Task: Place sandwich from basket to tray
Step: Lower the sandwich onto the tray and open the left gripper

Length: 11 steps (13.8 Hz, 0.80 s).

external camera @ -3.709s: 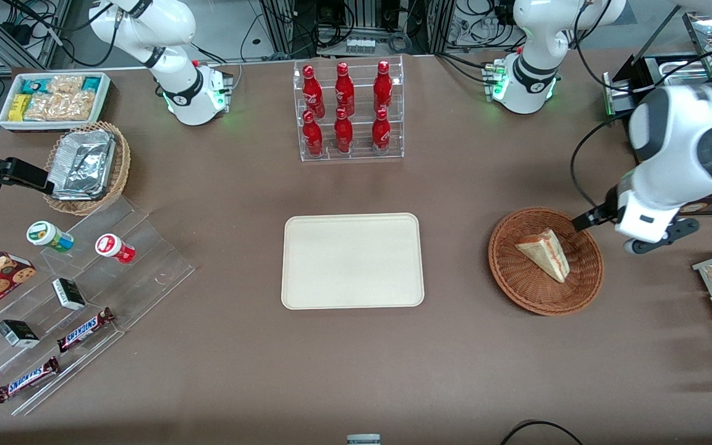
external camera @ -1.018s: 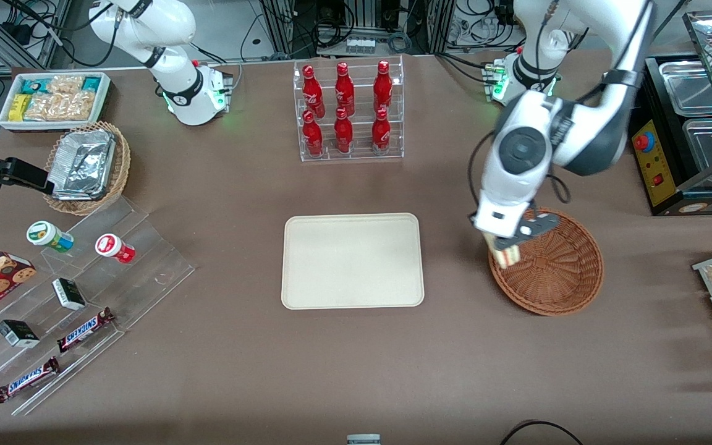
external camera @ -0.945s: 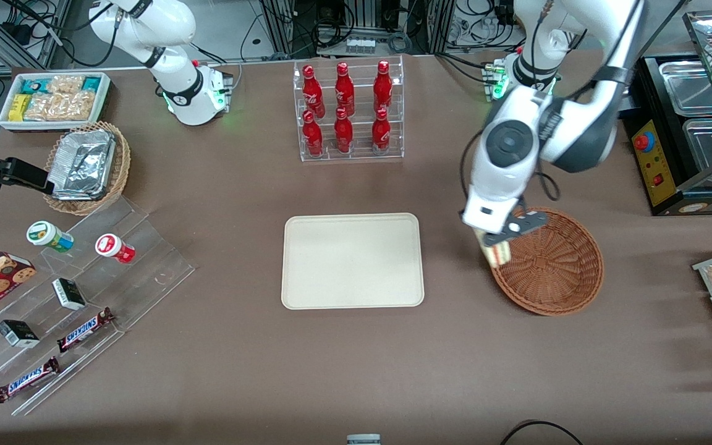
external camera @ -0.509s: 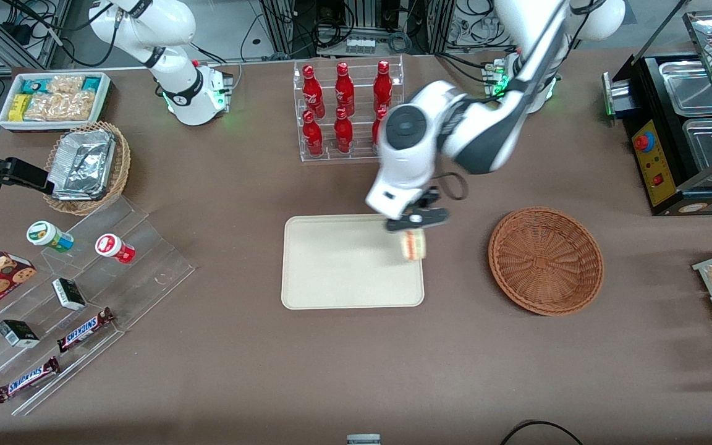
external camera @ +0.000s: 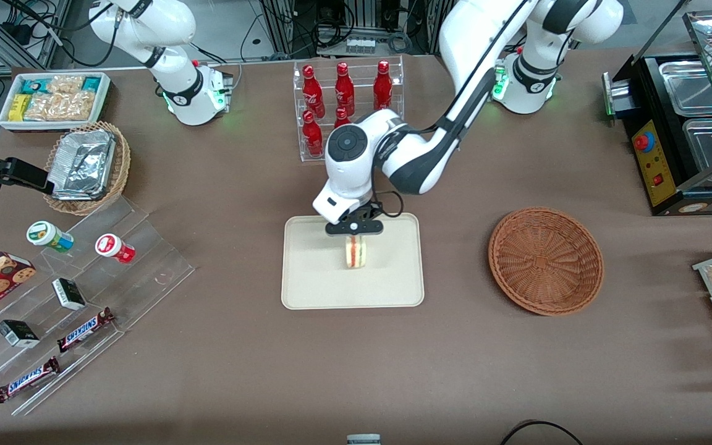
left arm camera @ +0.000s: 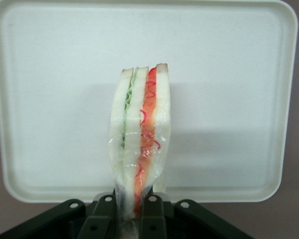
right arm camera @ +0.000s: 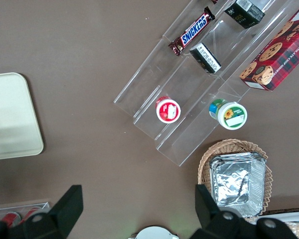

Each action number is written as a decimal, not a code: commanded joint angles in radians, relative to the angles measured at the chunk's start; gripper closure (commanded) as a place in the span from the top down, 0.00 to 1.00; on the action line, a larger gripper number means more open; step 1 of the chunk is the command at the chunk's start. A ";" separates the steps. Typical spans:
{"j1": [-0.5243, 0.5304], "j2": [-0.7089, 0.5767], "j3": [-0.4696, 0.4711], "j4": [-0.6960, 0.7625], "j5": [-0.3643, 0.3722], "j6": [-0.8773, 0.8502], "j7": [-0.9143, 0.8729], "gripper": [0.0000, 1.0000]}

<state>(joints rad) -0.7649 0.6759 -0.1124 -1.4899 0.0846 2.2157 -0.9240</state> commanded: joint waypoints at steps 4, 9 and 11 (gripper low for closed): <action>-0.027 0.076 0.017 0.054 0.030 0.022 0.002 0.00; -0.025 0.091 0.020 0.053 0.046 0.021 0.004 0.04; -0.025 0.094 0.022 0.053 0.046 0.013 0.002 0.45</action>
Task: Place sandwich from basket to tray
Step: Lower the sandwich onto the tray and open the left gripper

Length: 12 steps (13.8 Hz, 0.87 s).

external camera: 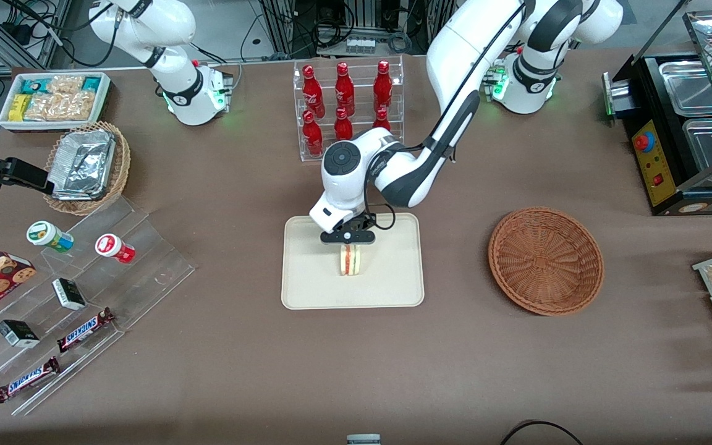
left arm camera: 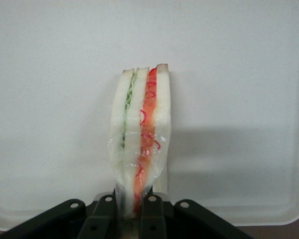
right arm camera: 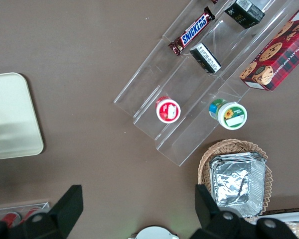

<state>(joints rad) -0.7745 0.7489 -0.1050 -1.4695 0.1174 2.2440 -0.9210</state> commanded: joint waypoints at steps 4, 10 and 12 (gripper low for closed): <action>-0.011 0.006 0.018 0.037 0.021 -0.046 -0.012 0.99; 0.067 -0.218 0.028 0.064 0.002 -0.331 -0.038 0.99; 0.098 -0.296 0.028 0.061 -0.010 -0.427 -0.047 0.99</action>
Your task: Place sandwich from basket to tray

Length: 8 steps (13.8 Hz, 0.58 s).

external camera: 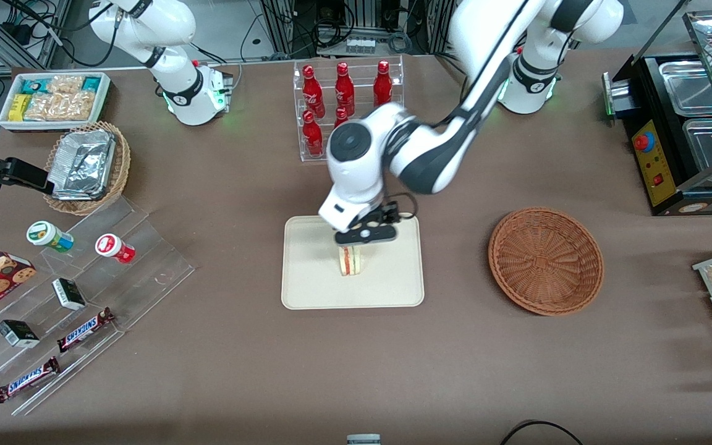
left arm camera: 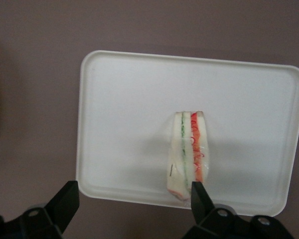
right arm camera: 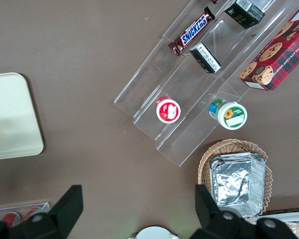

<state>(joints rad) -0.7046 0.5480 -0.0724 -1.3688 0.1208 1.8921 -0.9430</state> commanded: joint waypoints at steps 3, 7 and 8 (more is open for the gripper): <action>0.095 -0.209 -0.004 -0.042 -0.010 -0.272 -0.011 0.99; 0.226 -0.382 -0.004 -0.131 -0.013 -0.370 0.181 0.99; 0.284 -0.420 -0.004 -0.147 -0.018 -0.399 0.282 0.99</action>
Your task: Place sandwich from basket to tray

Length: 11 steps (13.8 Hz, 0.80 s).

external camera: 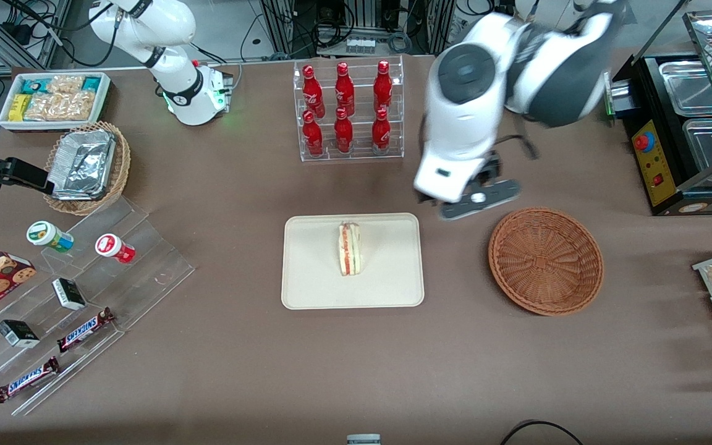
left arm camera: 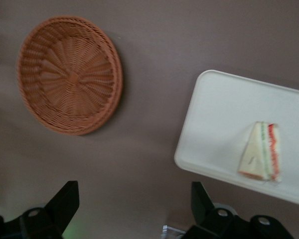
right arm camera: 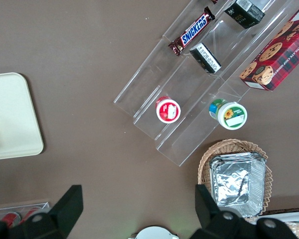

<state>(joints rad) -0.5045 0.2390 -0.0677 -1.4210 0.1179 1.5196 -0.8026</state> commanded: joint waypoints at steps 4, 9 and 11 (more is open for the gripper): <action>0.263 -0.188 -0.009 -0.096 -0.056 -0.131 0.455 0.99; 0.422 -0.272 -0.003 -0.154 -0.079 -0.187 0.787 0.99; 0.414 -0.326 0.038 -0.215 -0.084 -0.167 0.822 0.99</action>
<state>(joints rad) -0.0900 -0.0026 -0.0449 -1.5447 0.0492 1.3358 -0.0214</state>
